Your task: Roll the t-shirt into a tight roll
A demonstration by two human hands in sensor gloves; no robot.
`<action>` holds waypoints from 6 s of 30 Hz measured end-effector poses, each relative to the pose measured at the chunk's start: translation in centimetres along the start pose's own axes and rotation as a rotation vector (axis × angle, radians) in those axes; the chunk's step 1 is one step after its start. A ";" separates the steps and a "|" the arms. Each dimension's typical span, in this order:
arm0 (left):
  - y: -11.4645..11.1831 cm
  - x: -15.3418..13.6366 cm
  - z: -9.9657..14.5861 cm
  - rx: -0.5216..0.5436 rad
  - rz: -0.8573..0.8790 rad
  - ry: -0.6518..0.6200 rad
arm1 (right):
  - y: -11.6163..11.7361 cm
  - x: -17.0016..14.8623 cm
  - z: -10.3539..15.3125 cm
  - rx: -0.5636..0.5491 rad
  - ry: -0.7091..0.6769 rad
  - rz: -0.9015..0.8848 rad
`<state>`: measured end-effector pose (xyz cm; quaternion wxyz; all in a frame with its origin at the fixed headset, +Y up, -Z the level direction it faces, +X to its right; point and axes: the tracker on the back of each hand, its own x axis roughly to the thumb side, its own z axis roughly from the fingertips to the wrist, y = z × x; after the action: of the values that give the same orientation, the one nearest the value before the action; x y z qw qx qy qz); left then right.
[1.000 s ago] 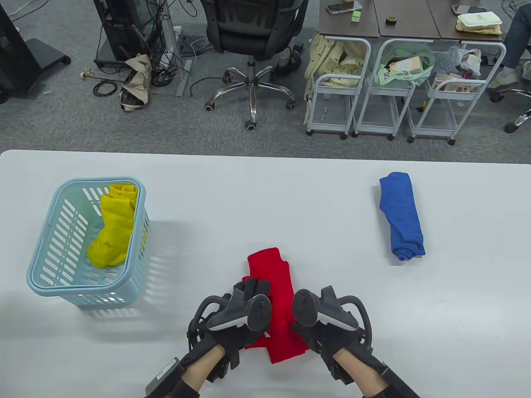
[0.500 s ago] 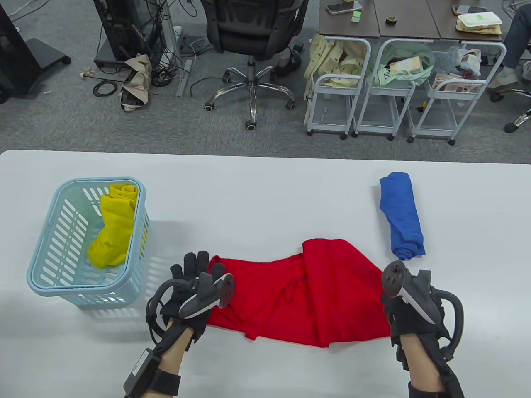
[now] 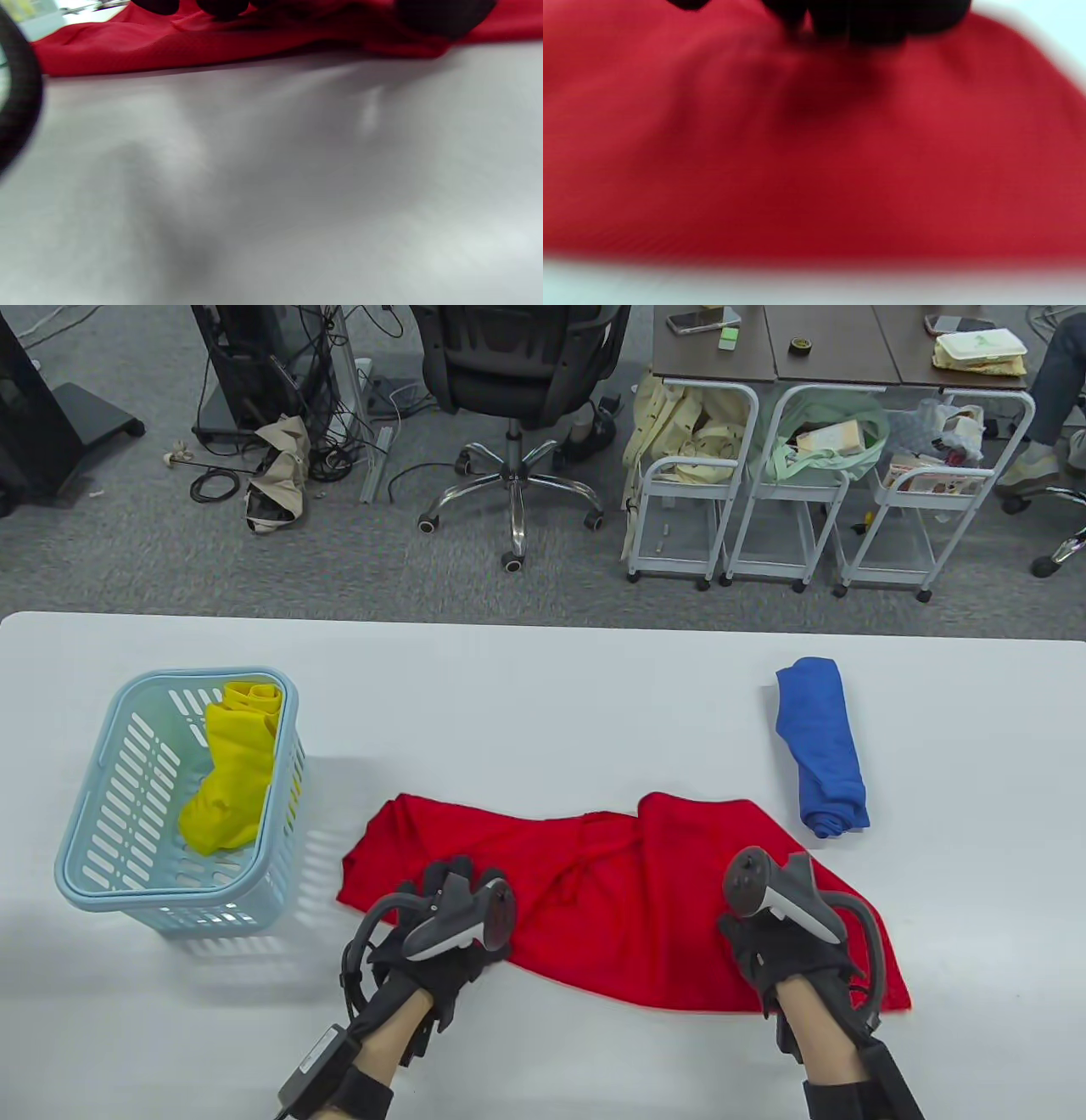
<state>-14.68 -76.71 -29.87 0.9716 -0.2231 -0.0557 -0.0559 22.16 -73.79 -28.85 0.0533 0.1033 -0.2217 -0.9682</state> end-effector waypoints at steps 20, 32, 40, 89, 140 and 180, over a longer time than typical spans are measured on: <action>0.4 2.1 -0.6 0.074 -0.195 0.088 | -0.2 6.1 2.3 0.032 -0.487 -0.087; -1.5 3.8 -0.3 -0.138 -0.047 -0.060 | 3.0 9.4 1.8 0.113 -0.579 -0.026; 0.1 3.6 1.3 0.135 -0.108 -0.135 | 1.1 9.8 4.9 -0.008 -0.647 -0.018; -2.9 4.5 0.5 -0.288 -0.034 -0.321 | -2.7 15.2 -4.4 0.168 -0.590 -0.083; 10.5 -0.4 1.0 0.341 -0.233 0.462 | 1.9 2.4 -3.6 0.124 -0.239 -0.243; -1.1 0.1 0.7 -0.247 0.172 -0.300 | 2.8 6.0 -1.7 0.196 -0.430 -0.101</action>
<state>-14.81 -77.41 -28.75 0.9189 -0.3504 -0.1729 0.0547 16.87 -77.92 -30.17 -0.0537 -0.0898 -0.3155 -0.9431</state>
